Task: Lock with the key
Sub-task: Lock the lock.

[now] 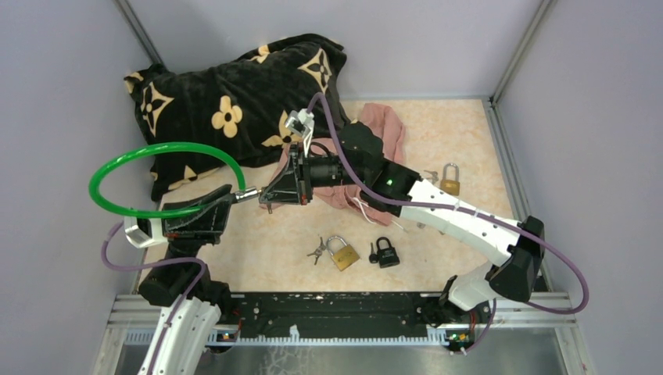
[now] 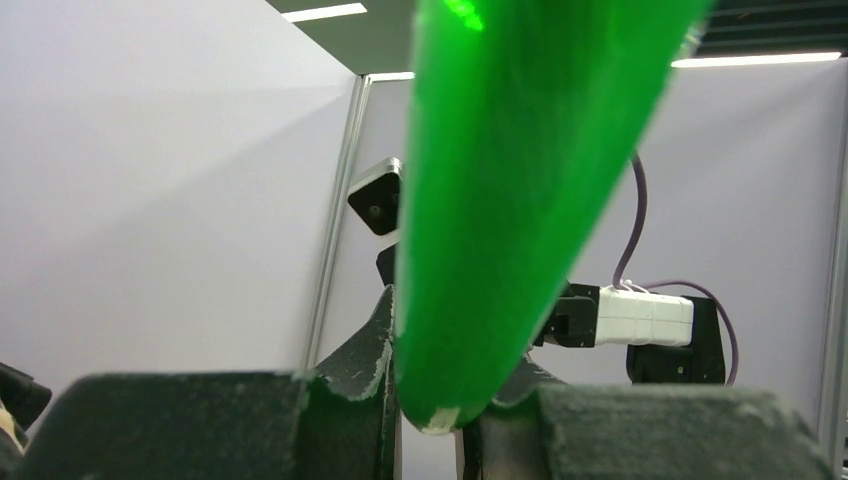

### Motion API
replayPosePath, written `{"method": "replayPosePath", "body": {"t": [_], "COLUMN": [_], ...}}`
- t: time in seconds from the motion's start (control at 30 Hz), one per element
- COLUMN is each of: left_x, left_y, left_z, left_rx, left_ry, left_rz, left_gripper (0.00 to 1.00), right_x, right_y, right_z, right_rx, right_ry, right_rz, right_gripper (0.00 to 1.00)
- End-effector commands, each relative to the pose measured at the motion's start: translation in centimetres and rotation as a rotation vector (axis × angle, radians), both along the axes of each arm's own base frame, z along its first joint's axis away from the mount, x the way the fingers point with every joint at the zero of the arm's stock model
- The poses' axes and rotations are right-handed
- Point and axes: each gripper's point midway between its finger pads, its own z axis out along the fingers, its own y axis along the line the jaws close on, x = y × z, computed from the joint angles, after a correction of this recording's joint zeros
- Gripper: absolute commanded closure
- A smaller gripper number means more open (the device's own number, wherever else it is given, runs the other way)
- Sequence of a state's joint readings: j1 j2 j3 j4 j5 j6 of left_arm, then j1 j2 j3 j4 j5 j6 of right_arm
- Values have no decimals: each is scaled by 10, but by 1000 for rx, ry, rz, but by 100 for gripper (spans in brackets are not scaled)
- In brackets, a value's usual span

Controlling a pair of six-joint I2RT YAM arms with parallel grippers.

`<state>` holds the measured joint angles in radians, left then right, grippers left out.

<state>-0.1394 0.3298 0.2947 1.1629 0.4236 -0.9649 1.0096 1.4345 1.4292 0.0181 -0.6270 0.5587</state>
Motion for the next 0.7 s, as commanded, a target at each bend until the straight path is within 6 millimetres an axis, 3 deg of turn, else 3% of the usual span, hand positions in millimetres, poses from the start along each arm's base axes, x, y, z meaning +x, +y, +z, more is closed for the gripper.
{"method": "replayPosePath", "body": {"t": [0.0, 0.17, 0.47, 0.67], "left_x": [-8, 6, 28, 38], "left_y": [3, 2, -6, -10], "left_z": [8, 1, -16, -31], "left_rx": [-21, -38, -1, 35], "left_ry": [-29, 76, 195, 248], "left_rz": [-4, -40, -54, -54], "left_gripper": [100, 100, 100, 100], "right_x": [-1, 5, 7, 6], "right_y": [-4, -7, -11, -8], "right_z": [35, 36, 35, 26], "right_rx": [109, 152, 210, 182], "right_ry": [-84, -243, -866, -1024], "right_rz": [12, -20, -99, -70], "right_gripper": [100, 100, 100, 100]}}
